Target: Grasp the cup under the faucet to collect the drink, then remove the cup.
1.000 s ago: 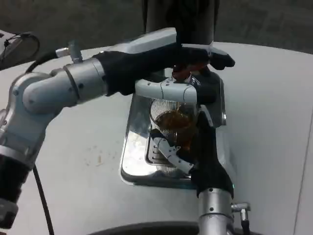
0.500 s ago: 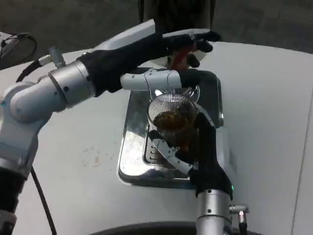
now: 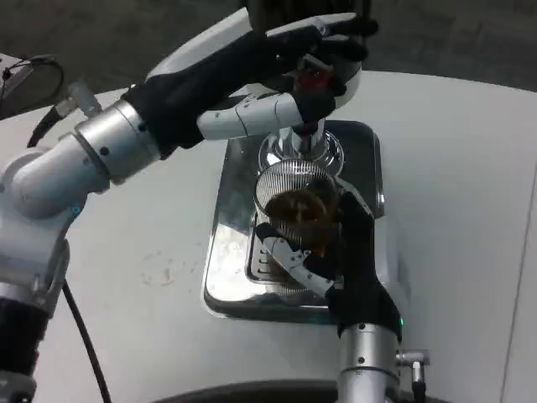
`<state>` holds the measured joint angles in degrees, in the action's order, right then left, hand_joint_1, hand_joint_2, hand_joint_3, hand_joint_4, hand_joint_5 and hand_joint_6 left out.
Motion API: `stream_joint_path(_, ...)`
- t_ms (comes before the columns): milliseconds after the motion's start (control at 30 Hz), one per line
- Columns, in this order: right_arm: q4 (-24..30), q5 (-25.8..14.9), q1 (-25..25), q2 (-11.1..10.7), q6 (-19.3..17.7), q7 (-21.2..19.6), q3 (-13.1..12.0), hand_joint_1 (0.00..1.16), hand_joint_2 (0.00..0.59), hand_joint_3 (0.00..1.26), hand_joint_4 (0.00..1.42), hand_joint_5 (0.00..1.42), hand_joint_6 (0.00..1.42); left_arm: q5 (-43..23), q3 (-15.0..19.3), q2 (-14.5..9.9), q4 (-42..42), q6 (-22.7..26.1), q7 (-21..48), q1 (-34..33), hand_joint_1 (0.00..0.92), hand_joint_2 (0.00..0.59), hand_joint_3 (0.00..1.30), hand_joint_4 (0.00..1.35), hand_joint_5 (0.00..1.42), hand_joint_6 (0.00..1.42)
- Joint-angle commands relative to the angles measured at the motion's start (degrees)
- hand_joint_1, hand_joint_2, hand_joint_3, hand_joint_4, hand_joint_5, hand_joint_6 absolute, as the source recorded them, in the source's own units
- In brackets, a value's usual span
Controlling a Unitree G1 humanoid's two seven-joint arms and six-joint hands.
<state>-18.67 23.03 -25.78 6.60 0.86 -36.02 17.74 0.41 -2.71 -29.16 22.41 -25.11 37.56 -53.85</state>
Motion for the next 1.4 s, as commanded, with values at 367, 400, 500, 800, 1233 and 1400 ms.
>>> stream_joint_path(367,6.3,-0.1,4.6,4.5,1.4,-0.2,0.6,0.73,0.263,0.39,0.45,0.45,0.31,-1.0,2.4,-0.5,-5.6,2.3,-0.7,3.9,0.000,0.037,0.21,0.25,0.40,0.28)
stream_joint_path(400,6.8,-0.1,4.8,4.3,1.4,-0.1,0.6,0.73,0.263,0.39,0.45,0.45,0.32,-1.0,2.4,-0.5,-5.7,2.3,-0.8,4.0,0.000,0.038,0.21,0.25,0.40,0.28)
stream_joint_path(500,8.0,0.1,5.3,3.9,1.6,0.0,0.6,0.71,0.261,0.40,0.47,0.46,0.32,-1.1,2.6,-0.4,-5.9,2.3,-1.0,4.1,0.000,0.041,0.22,0.26,0.40,0.28)
stream_joint_path(800,10.1,0.0,6.9,2.9,1.6,0.6,0.3,0.71,0.261,0.43,0.49,0.50,0.34,-1.2,2.9,-0.4,-6.4,2.3,-1.5,4.5,0.000,0.042,0.22,0.27,0.41,0.28)
stream_joint_path(1233,16.1,0.8,11.2,1.0,2.0,2.1,0.7,0.71,0.261,0.52,0.59,0.59,0.39,-2.0,4.0,-0.7,-7.5,2.1,-2.2,5.4,0.000,0.045,0.23,0.28,0.41,0.29)
stream_joint_path(1400,18.7,1.4,13.5,0.2,2.2,3.2,1.2,0.71,0.261,0.56,0.62,0.62,0.40,-2.5,5.1,-0.8,-8.2,2.2,-2.5,6.1,0.000,0.045,0.23,0.28,0.42,0.30)
